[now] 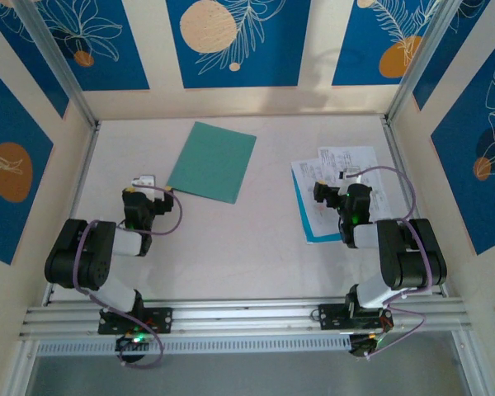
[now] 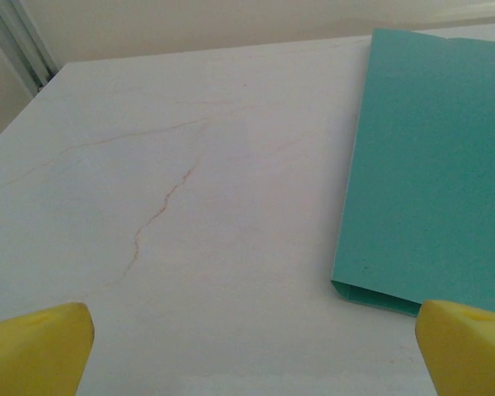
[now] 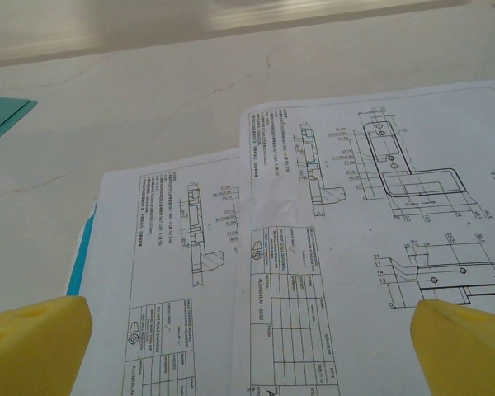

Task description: Put the files into the folder

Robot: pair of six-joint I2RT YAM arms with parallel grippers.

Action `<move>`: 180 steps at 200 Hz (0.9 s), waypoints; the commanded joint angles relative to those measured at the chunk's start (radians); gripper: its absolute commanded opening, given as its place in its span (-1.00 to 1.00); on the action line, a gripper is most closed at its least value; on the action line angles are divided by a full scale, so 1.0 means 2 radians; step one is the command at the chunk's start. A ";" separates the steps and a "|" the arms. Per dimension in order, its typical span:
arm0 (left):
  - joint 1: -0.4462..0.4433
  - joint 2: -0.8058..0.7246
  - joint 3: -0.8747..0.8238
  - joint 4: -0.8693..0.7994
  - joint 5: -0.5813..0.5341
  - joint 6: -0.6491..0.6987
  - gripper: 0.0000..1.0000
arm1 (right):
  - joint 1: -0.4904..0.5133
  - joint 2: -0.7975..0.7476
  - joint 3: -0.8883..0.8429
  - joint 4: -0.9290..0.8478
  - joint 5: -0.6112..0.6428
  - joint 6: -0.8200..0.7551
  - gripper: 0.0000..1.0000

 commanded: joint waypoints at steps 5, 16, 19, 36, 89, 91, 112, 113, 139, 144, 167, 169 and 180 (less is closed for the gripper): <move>0.004 -0.006 0.005 -0.003 0.012 0.005 1.00 | 0.000 -0.001 0.008 0.001 -0.002 -0.005 0.99; 0.004 -0.006 0.004 -0.003 0.011 0.005 1.00 | 0.000 -0.001 0.007 0.001 -0.002 -0.005 0.99; 0.004 -0.006 0.005 -0.003 0.012 0.005 1.00 | 0.000 -0.001 0.008 0.001 -0.002 -0.005 0.99; 0.004 -0.006 0.005 -0.004 0.012 0.004 1.00 | 0.000 -0.001 0.008 0.001 -0.002 -0.005 0.99; -0.002 -0.062 -0.032 0.025 -0.007 0.006 1.00 | 0.009 -0.064 0.011 -0.050 0.009 -0.012 0.99; -0.004 -0.071 -0.034 0.019 -0.010 0.009 1.00 | 0.012 -0.075 0.015 -0.069 0.015 -0.012 0.99; -0.046 -0.182 -0.021 -0.081 -0.048 0.027 1.00 | 0.021 -0.184 0.080 -0.249 0.023 0.031 0.99; -0.047 -0.187 -0.019 -0.087 -0.049 0.025 1.00 | 0.020 -0.187 0.083 -0.255 0.021 0.036 0.99; -0.061 -0.259 0.101 -0.373 -0.047 -0.240 1.00 | -0.002 -0.244 0.179 -0.490 -0.040 0.317 0.99; -0.061 -0.259 0.123 -0.435 -0.032 -0.280 1.00 | -0.007 -0.244 0.190 -0.521 -0.069 0.352 0.99; -0.055 -0.167 0.211 -0.468 0.064 -0.289 1.00 | 0.014 -0.209 0.223 -0.532 -0.185 0.351 0.99; -0.056 -0.154 0.228 -0.492 0.070 -0.287 1.00 | 0.021 -0.202 0.236 -0.548 -0.178 0.351 0.99; -0.058 -0.083 0.320 -0.590 0.086 -0.274 1.00 | 0.075 -0.170 0.285 -0.621 -0.132 0.331 0.90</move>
